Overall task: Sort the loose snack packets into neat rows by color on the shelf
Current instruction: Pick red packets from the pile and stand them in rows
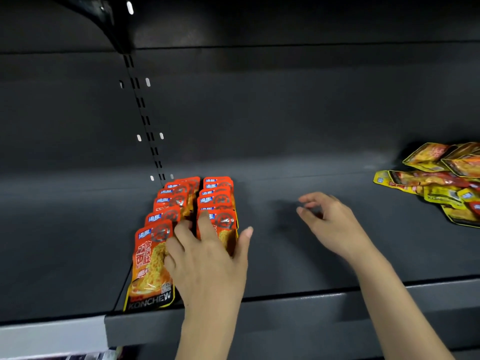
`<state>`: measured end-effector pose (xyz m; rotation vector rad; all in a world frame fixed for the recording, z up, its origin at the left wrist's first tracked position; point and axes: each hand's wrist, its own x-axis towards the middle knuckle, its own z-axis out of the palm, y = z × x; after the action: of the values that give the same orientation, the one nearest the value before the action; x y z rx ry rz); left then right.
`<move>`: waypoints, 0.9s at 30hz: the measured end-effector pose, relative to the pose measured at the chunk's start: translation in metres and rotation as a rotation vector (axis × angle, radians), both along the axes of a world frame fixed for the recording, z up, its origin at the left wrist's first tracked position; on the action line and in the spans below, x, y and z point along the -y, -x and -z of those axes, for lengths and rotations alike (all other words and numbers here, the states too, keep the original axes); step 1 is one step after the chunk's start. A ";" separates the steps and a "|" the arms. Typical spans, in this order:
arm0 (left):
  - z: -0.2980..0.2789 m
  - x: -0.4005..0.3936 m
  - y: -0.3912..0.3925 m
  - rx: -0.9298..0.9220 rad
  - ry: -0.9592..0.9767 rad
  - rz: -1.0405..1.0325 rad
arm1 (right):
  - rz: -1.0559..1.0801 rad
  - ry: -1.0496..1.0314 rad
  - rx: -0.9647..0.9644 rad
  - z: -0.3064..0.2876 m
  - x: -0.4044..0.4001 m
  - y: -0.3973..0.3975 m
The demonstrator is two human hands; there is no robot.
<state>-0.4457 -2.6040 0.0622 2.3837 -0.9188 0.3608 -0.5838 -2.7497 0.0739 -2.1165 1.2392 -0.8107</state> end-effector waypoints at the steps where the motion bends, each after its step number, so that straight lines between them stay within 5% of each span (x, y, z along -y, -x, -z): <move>1: -0.003 0.003 -0.001 -0.009 0.015 -0.007 | 0.008 0.017 0.000 -0.001 0.001 0.001; 10: -0.024 0.043 0.034 -0.103 0.008 0.107 | 0.042 0.074 0.019 -0.009 0.025 0.048; 27: -0.031 0.190 0.269 -0.162 -0.026 0.329 | -0.064 0.154 0.067 -0.042 0.154 0.265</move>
<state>-0.7143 -2.7939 0.0927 2.1952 -1.2173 0.0286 -0.8489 -2.9037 0.1161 -2.2188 1.0999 -0.9670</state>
